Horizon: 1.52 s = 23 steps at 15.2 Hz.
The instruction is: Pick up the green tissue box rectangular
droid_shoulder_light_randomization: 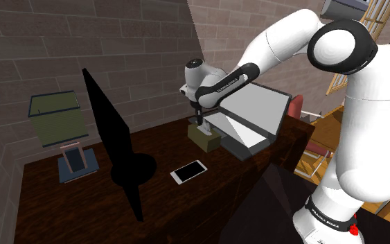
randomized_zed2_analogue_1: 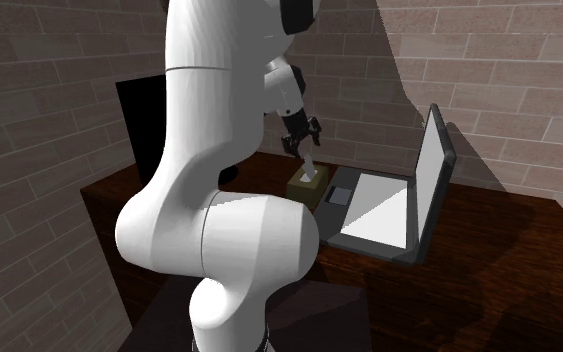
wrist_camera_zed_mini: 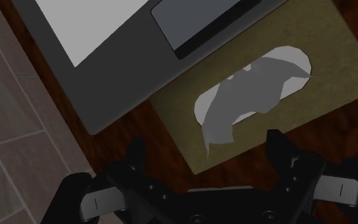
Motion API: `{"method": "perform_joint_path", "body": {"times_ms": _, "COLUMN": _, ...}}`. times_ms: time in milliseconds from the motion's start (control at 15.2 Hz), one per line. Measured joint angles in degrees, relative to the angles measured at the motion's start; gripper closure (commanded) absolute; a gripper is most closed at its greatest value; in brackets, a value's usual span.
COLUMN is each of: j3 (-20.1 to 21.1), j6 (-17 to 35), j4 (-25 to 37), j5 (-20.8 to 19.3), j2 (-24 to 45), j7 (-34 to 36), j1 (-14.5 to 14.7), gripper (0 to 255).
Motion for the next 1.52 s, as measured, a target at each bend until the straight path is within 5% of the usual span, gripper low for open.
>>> {"method": "perform_joint_path", "body": {"times_ms": 330, "j3": -0.4, "j6": 2.9, "j4": -0.9, "j5": -1.4, "j2": 2.3, "j7": 1.8, "j1": 0.2, "gripper": 0}}
{"method": "perform_joint_path", "body": {"times_ms": 396, "j3": -0.4, "j6": 3.1, "j4": -0.9, "j5": -1.5, "j2": 2.4, "j7": 1.9, "j1": 0.1, "gripper": 255}}
{"method": "perform_joint_path", "body": {"times_ms": 1518, "j3": 0.1, "j6": -0.1, "j4": -0.1, "j5": -0.1, "j2": -0.2, "j7": 0.1, "j1": 0.1, "gripper": 255}}
